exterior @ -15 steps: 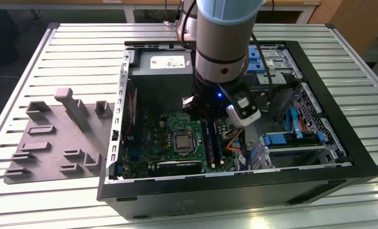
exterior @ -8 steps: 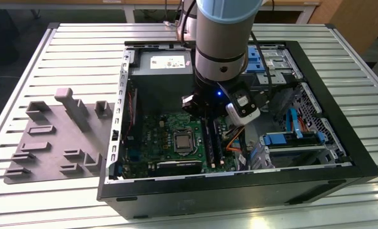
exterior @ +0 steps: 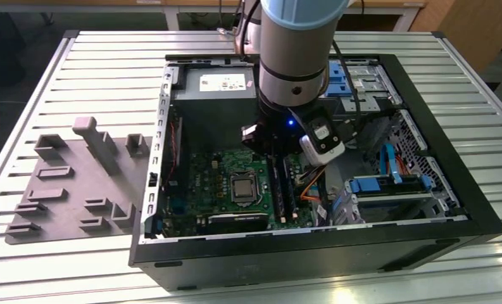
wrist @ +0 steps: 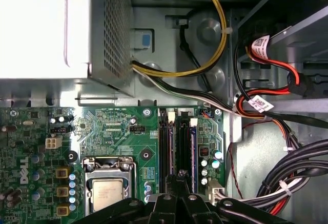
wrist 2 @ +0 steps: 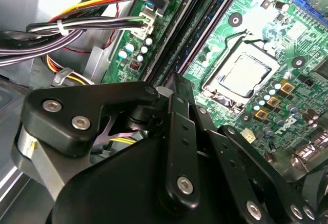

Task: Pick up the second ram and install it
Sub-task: 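Press down the second ram until it locks into place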

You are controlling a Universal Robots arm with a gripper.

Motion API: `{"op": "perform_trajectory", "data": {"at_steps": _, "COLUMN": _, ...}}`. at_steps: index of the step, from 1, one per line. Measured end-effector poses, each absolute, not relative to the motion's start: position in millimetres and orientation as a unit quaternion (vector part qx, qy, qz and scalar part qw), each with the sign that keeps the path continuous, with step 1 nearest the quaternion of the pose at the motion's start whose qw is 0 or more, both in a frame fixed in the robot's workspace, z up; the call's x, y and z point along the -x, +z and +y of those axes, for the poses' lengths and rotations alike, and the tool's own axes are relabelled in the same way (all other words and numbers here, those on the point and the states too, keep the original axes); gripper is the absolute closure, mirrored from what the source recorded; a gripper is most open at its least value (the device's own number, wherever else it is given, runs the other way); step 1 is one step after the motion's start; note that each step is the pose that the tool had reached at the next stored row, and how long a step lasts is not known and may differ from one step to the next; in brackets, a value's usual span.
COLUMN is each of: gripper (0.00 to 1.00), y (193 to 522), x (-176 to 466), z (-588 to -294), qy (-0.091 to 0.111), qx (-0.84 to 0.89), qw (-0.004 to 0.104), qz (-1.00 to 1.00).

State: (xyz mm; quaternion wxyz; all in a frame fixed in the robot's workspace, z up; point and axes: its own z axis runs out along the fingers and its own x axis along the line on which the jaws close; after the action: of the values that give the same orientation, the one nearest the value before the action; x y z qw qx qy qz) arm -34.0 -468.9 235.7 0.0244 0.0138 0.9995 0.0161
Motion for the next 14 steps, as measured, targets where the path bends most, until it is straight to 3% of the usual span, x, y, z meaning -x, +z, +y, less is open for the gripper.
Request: {"op": "perform_trajectory", "data": {"at_steps": 14, "gripper": 0.89, "y": 235.7, "x": 34.0, "z": -463.7, "qy": 0.016, "qx": -0.014, "qw": 0.024, "qz": 0.999}}
